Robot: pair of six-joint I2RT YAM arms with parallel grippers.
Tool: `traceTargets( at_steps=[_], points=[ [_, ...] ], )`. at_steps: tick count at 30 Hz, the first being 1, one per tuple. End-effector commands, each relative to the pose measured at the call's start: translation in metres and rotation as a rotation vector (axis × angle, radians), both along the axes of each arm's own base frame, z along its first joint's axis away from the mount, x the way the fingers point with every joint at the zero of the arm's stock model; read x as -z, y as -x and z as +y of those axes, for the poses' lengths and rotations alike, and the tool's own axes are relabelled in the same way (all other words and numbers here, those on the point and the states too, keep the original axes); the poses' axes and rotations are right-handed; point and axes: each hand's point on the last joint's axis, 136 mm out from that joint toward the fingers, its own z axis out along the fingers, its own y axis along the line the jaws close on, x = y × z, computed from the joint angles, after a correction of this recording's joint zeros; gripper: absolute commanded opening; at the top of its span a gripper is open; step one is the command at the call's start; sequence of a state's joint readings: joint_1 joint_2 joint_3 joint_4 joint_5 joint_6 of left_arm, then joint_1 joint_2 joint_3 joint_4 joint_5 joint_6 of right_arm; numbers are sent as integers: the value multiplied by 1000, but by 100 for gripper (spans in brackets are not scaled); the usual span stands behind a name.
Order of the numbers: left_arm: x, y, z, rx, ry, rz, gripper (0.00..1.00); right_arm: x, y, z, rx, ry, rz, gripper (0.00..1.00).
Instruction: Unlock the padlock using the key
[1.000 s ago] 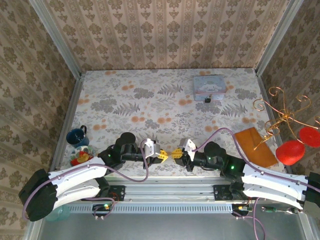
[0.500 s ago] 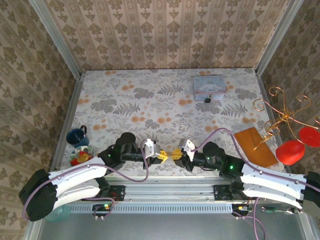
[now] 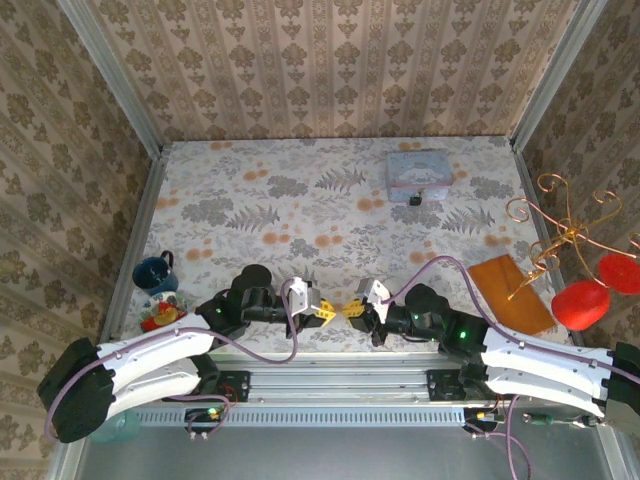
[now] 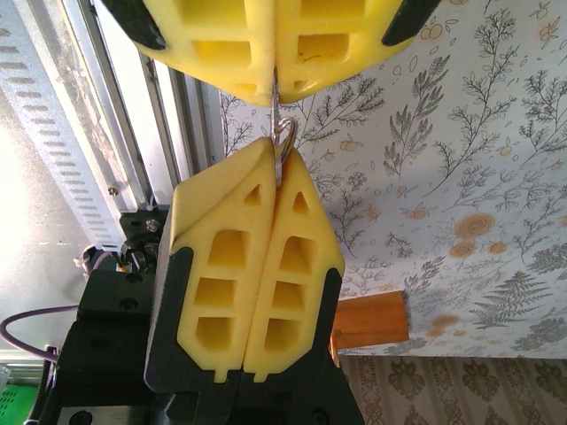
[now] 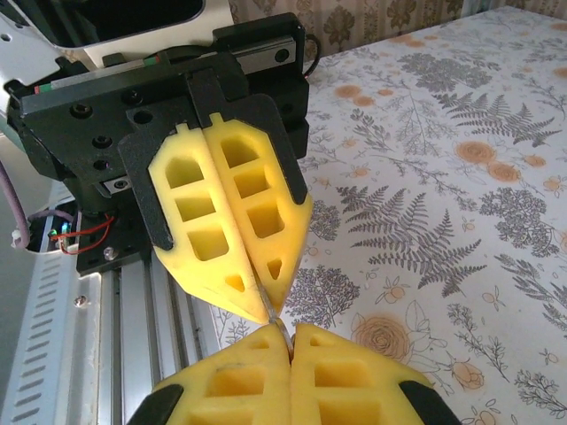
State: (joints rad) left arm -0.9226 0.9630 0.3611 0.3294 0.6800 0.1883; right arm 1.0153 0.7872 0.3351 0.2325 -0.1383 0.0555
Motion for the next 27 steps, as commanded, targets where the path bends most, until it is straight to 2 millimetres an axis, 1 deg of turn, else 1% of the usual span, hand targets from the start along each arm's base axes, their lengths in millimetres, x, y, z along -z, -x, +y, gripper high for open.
traceTargets(
  at_steps=[1, 3, 5, 6, 7, 9, 12, 14, 16, 17, 18, 20, 22, 24, 27],
  points=[
    [-20, 3, -4, 30, 52, -45, 10, -3, -19, -15, 131, 22, -18, 0],
    [-22, -4, -4, -20, 61, -55, 26, -5, -28, -24, 208, 38, -18, 0],
    [-26, -21, -1, -130, 60, -51, 41, -11, -43, -38, 327, 55, -19, 0],
    [-26, -27, 0, -168, 54, -47, 47, -13, -51, -47, 400, 71, -13, 0],
    [-26, -35, 1, -214, 45, -46, 50, -17, -58, -57, 470, 94, -4, 0],
    [-25, -49, 3, -292, 30, -41, 50, -24, -65, -68, 551, 142, 8, 0],
    [-30, -76, 7, -433, 10, 5, 51, -41, -71, -78, 628, 162, 32, 0],
    [-32, -100, 14, -562, -16, 75, 56, -57, -73, -82, 667, 142, 44, 0],
    [-24, -129, 22, -735, -78, 165, 56, -73, -77, -90, 724, 112, 50, 0],
    [-15, -139, 25, -807, -118, 222, 56, -81, -79, -98, 769, 109, 48, 0],
    [-7, -146, 24, -842, -149, 262, 57, -89, -81, -104, 805, 108, 48, 0],
    [10, -157, 20, -896, -208, 325, 57, -104, -83, -113, 852, 119, 39, 0],
    [20, -167, 12, -927, -231, 367, 59, -117, -82, -115, 861, 106, 38, 0],
    [27, -177, 1, -934, -244, 414, 60, -123, -81, -120, 874, 107, 47, 0],
    [33, -192, -22, -925, -256, 465, 61, -132, -78, -128, 896, 79, 60, 0]
  ],
)
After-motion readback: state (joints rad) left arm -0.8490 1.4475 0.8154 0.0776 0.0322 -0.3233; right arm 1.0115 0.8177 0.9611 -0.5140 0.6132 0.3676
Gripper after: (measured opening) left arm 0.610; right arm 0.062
